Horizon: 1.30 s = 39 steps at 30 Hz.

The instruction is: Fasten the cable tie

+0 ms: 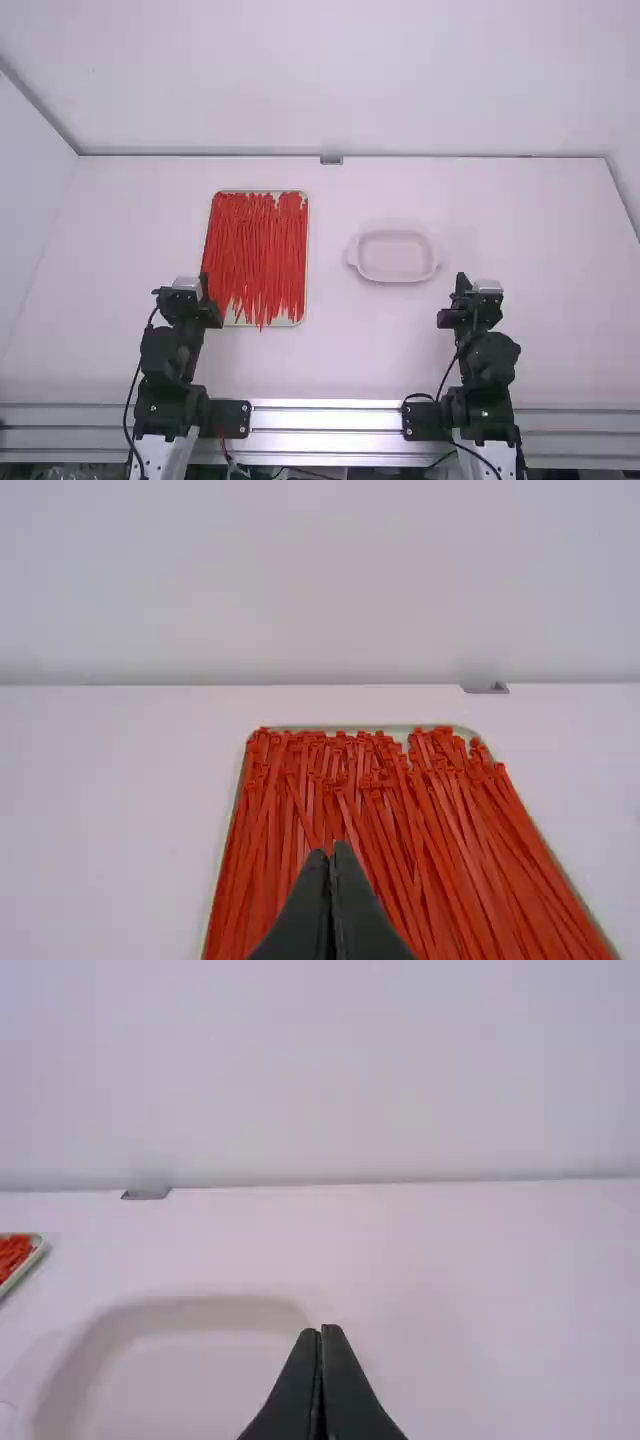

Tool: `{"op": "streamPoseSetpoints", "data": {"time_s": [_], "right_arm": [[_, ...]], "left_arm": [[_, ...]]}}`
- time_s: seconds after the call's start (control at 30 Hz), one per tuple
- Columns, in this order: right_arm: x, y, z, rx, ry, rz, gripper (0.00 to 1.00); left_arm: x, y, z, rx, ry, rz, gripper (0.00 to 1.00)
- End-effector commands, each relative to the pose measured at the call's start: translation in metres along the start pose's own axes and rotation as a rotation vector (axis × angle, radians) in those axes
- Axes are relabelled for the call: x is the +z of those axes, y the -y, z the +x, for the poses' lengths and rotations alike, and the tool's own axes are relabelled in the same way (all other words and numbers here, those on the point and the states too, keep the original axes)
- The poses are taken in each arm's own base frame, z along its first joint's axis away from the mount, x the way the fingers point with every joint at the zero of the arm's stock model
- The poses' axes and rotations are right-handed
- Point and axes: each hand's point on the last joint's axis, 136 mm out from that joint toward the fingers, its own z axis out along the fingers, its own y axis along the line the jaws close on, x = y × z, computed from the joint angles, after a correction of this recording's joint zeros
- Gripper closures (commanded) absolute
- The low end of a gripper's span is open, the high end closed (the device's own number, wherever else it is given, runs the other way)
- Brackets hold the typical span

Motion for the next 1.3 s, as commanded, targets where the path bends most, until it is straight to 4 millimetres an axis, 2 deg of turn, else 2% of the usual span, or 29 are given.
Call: {"op": "streamPoseSetpoints", "data": {"time_s": [0.0,0.47,1.1,1.27], "right_arm": [[0.0,0.0,0.0,-0.003,0.0,-0.002,1.0],[0.0,-0.002,-0.009,0.007,-0.026,-0.009,0.93],[0.008,-0.016,-0.038,0.036,-0.248,-0.057,0.63],[0.016,-0.021,-0.05,0.044,-0.324,-0.068,0.51]], "left_arm": [[0.0,0.0,0.0,0.0,0.0,0.0,1.0],[-0.002,0.002,-0.01,-0.006,-0.033,0.015,0.93],[0.005,0.016,-0.023,-0.054,-0.367,0.09,0.63],[0.01,0.023,-0.031,-0.083,-0.479,0.132,0.51]]}}
